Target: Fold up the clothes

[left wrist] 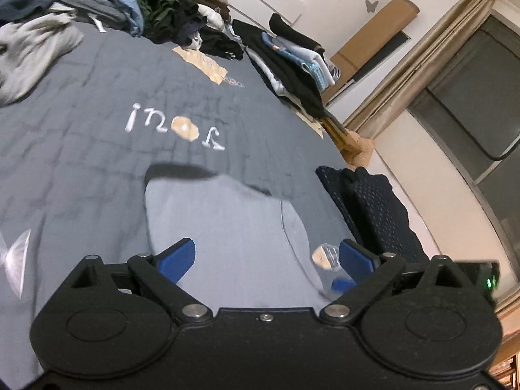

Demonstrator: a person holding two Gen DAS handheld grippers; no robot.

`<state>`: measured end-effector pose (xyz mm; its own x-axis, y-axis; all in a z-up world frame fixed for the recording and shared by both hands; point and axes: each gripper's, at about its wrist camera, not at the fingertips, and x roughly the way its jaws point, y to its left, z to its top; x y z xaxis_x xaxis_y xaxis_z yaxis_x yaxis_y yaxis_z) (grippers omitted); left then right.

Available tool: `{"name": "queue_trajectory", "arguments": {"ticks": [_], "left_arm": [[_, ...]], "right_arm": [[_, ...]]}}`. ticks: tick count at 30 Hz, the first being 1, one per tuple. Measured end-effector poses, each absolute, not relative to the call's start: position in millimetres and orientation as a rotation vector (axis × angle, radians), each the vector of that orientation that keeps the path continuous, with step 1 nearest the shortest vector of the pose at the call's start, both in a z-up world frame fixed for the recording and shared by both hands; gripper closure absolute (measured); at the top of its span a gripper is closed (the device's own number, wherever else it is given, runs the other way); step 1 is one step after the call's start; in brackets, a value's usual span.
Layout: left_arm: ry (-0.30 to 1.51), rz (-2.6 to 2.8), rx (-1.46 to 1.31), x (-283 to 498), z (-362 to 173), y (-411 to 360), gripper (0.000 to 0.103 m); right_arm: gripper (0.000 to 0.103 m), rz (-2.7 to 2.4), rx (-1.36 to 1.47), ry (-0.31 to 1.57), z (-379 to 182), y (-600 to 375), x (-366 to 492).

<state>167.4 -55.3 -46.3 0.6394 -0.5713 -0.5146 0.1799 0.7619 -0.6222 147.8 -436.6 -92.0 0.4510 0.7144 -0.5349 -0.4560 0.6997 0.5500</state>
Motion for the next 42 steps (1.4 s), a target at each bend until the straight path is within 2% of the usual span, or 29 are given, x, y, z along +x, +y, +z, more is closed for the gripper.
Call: {"name": "queue_trajectory", "arguments": {"ticks": [9, 17, 27, 29, 34, 42], "left_arm": [[0.772, -0.393, -0.611, 103, -61, -39, 0.007], [0.721, -0.382, -0.656, 86, -63, -27, 0.006], [0.678, -0.409, -0.67, 76, -70, -34, 0.006], [0.677, -0.406, -0.667, 78, -70, -34, 0.006], [0.671, -0.418, -0.665, 86, -70, -37, 0.006], [0.669, -0.448, -0.637, 90, -67, -46, 0.006]], "right_arm": [[0.04, 0.665, 0.383, 0.825, -96, -469, 125], [0.035, 0.587, 0.409, 0.86, -112, -505, 101], [0.033, 0.602, 0.445, 0.973, -133, -512, 122], [0.025, 0.644, 0.449, 0.987, -138, -508, 129], [0.014, 0.672, 0.478, 1.042, -153, -505, 145], [0.002, 0.765, 0.422, 1.117, -169, -479, 152]]}}
